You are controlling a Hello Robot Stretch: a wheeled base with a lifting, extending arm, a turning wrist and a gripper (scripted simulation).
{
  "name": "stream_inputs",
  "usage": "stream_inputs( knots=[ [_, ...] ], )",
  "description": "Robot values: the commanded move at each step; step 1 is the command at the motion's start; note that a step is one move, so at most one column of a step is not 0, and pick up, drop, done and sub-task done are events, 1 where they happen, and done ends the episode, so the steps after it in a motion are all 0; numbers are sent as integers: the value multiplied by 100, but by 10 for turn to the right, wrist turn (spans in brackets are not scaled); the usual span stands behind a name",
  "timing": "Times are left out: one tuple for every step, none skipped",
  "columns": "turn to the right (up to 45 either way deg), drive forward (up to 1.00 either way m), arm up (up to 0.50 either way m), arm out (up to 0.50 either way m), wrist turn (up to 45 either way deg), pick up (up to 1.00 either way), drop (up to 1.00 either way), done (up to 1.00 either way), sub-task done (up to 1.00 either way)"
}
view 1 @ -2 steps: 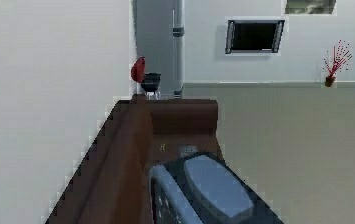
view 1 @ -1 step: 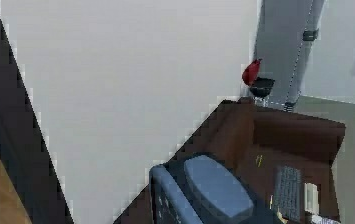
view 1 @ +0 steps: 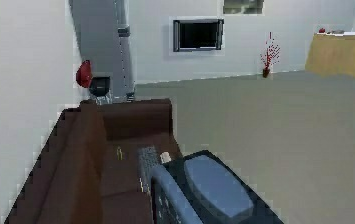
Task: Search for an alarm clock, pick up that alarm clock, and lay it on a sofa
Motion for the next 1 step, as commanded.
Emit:
stream_inputs(
  knots=[
    [270, 0, 0, 0, 0, 0, 0, 0, 0]
  ],
)
